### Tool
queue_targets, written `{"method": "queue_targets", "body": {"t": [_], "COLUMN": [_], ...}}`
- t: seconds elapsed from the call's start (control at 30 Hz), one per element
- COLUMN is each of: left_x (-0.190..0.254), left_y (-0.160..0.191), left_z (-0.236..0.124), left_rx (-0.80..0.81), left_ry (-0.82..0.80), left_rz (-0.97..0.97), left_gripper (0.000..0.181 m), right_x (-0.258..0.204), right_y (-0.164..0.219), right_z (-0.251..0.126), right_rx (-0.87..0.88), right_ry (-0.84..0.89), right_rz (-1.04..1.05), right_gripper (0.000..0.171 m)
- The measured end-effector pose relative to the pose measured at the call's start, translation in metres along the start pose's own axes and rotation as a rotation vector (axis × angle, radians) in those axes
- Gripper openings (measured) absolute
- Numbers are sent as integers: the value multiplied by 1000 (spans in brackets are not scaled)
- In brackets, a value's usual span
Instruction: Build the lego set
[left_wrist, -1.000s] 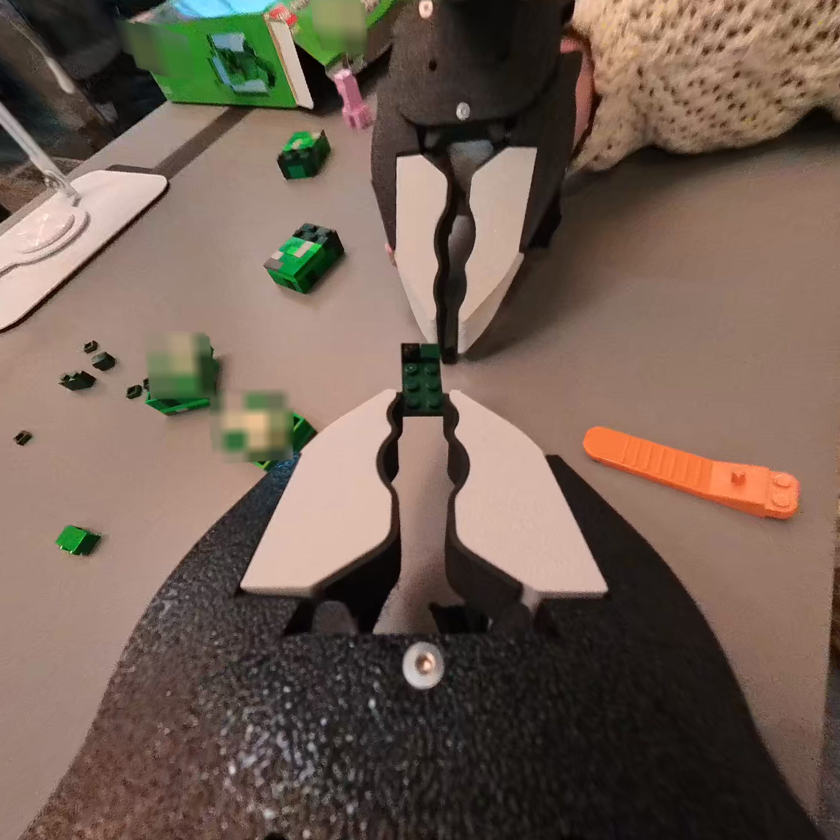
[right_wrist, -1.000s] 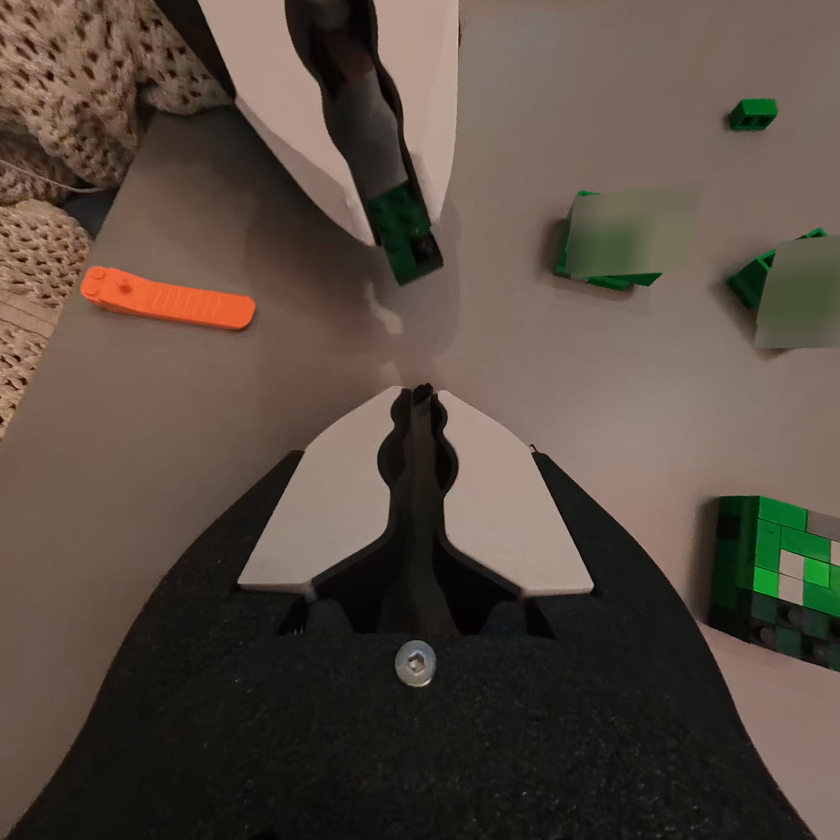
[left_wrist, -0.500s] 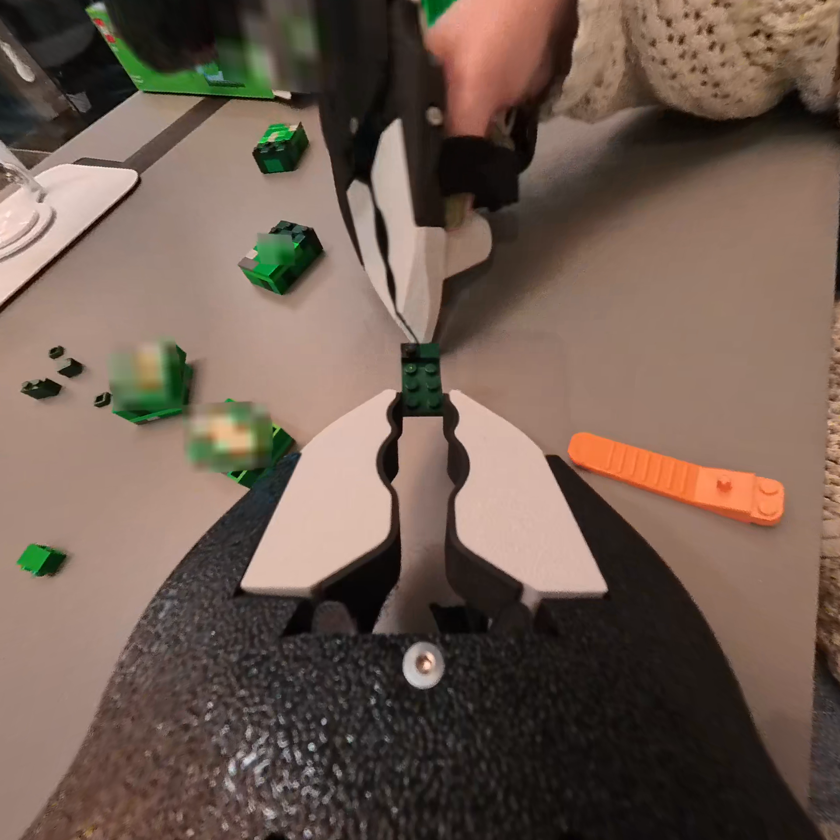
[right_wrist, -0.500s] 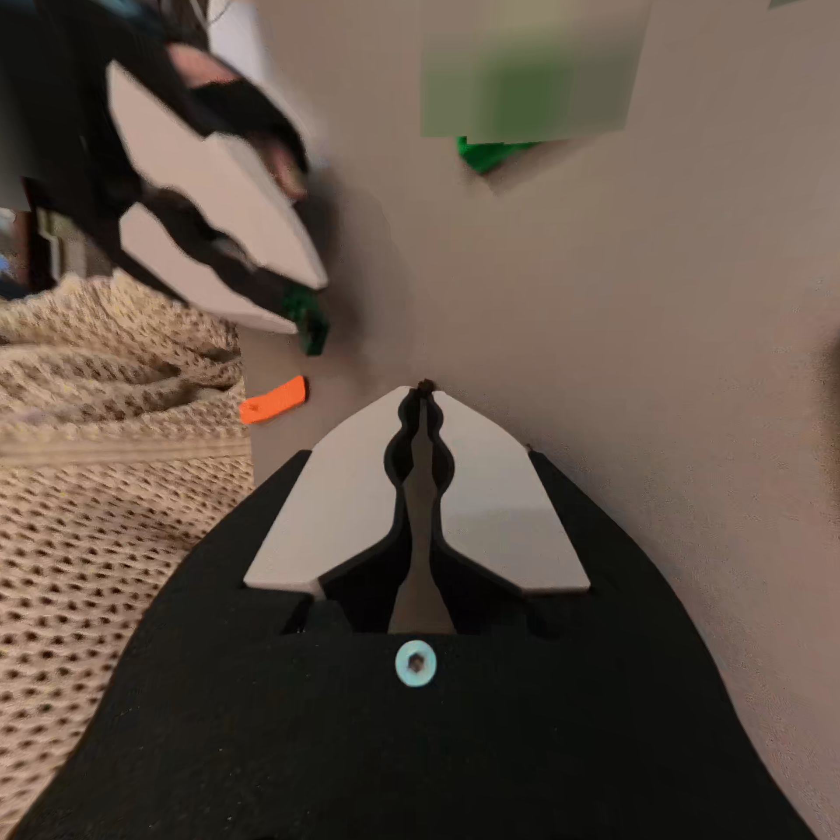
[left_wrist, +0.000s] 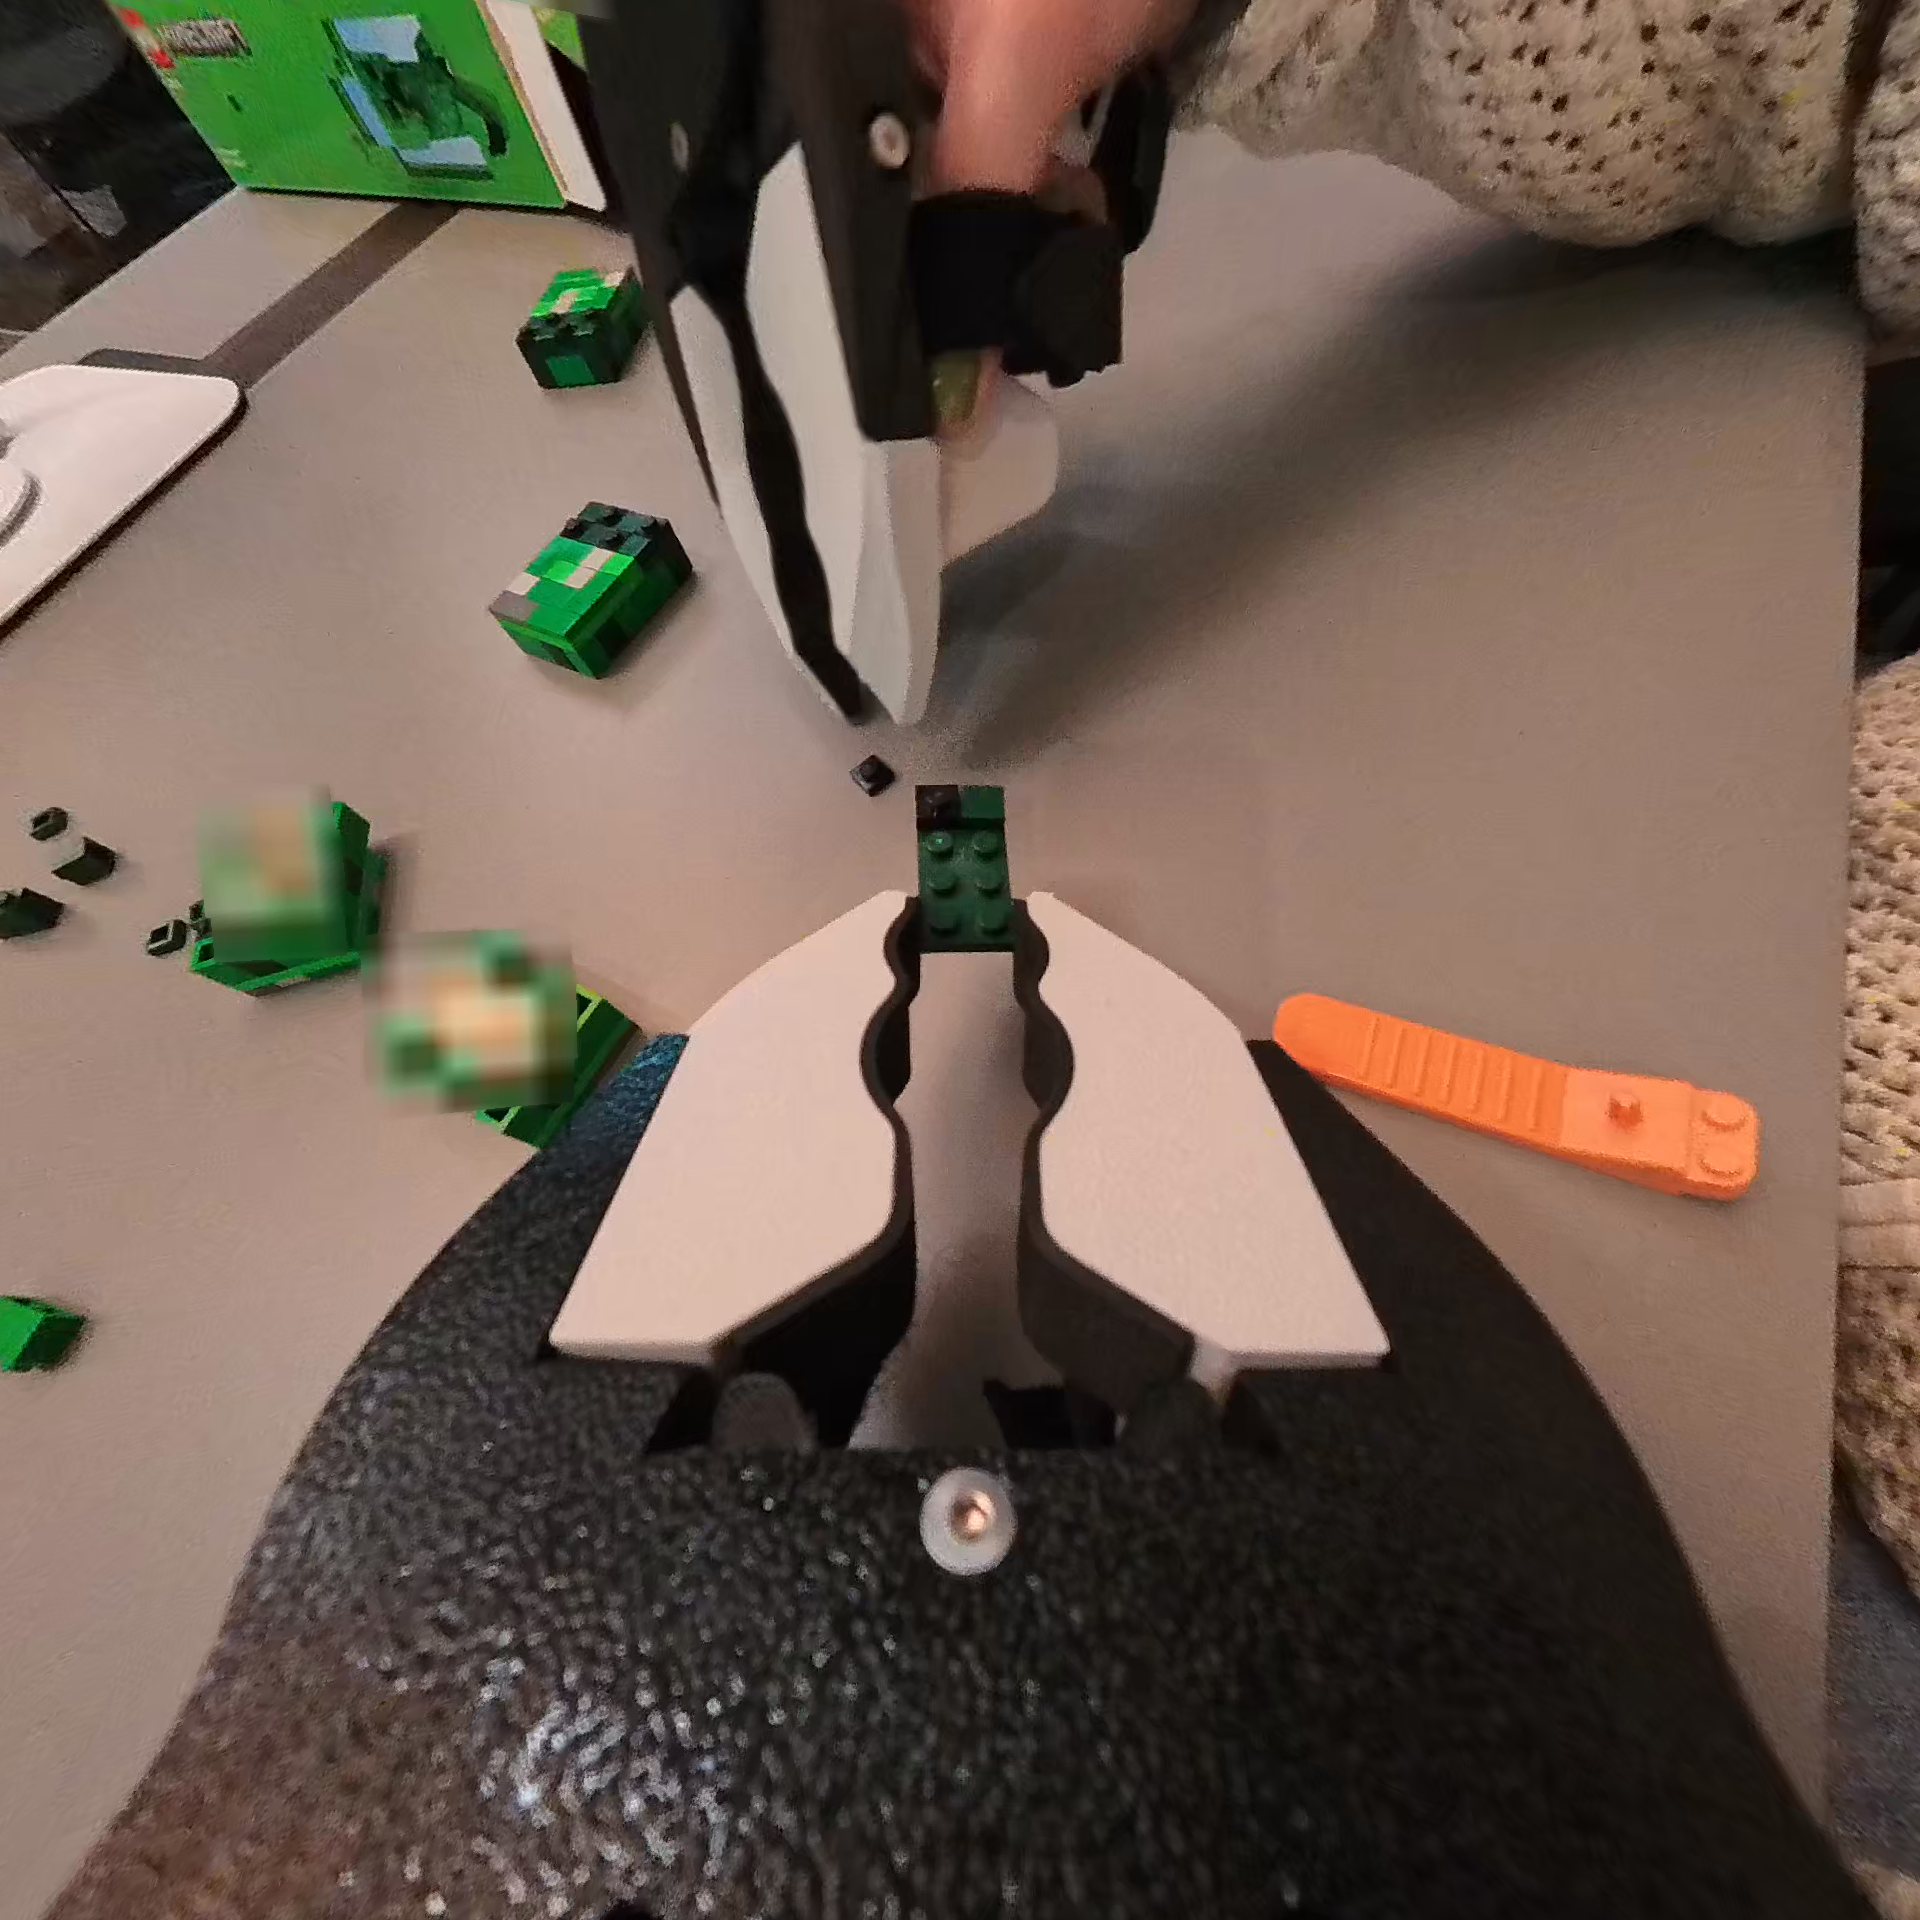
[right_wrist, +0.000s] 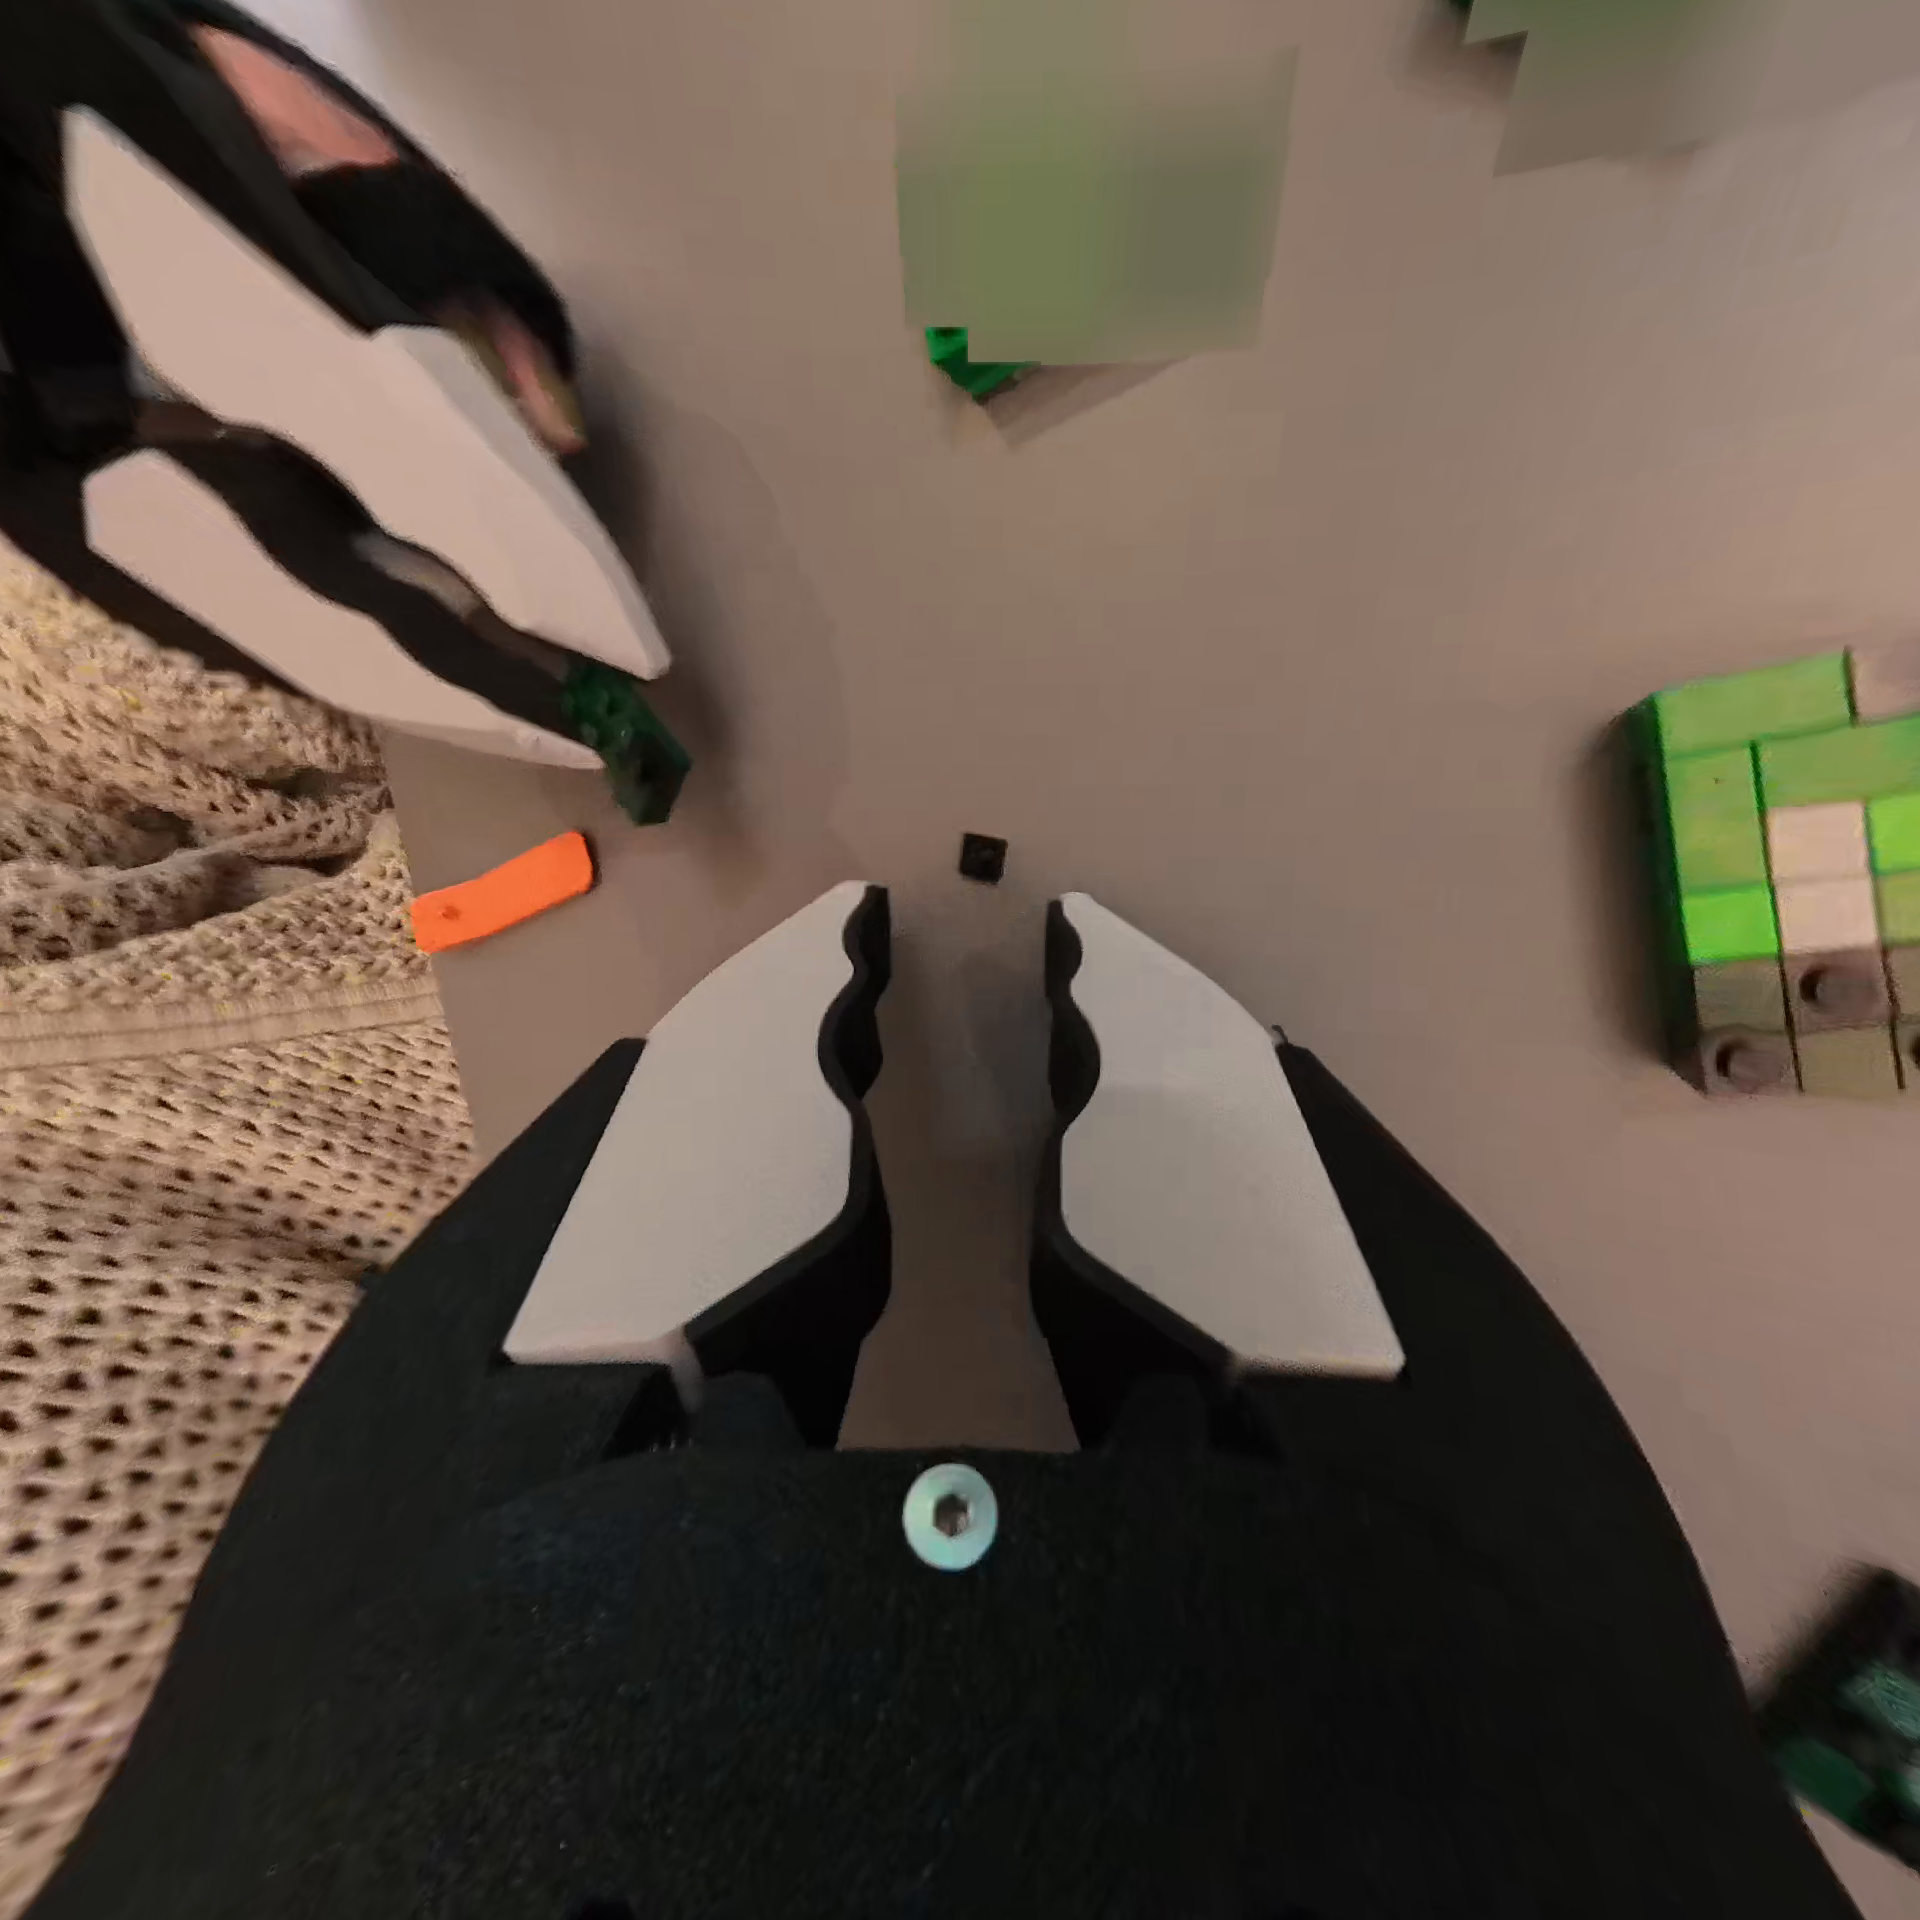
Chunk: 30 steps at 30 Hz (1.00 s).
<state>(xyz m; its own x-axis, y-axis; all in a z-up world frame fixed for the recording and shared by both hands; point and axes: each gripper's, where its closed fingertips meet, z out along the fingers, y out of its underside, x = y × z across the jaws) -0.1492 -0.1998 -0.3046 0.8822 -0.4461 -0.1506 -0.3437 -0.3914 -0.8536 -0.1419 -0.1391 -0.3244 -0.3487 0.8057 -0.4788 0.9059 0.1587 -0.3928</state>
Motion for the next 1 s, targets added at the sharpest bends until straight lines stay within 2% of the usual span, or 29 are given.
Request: {"method": "queue_targets", "body": {"t": [0.13,0.3,0.47,0.53,0.7,0.83,0.9,1.0], "left_x": [1,1,1,1,0,4,3,-9], "left_y": [4,9,10,11,12,3,4,14], "left_z": [1,2,3,4,6,14,18,19], "left_rx": [-9,-35,-48,-53,-67,-38,-74,-152], "left_ry": [17,16,13,15,22,91,106,59], "left_rz": [-13,-17,-19,-20,-24,-41,-32,-14], "left_gripper": [16,16,16,16,16,16,16,16], "right_x": [-2,3,5,5,1,-10,-5,4], "right_y": [-3,0,-2,-2,-3,-8,-4,3], "right_z": [3,11,13,13,14,3,-3,-2], "right_rx": [114,165,181,184,194,292,293,279], "right_ry": [73,230,291,292,309,284,307,286], "right_rz": [-268,-393,-399,-419,-512,-623,-659,-592], "right_gripper": [24,19,17,7,0,0,0,10]}}
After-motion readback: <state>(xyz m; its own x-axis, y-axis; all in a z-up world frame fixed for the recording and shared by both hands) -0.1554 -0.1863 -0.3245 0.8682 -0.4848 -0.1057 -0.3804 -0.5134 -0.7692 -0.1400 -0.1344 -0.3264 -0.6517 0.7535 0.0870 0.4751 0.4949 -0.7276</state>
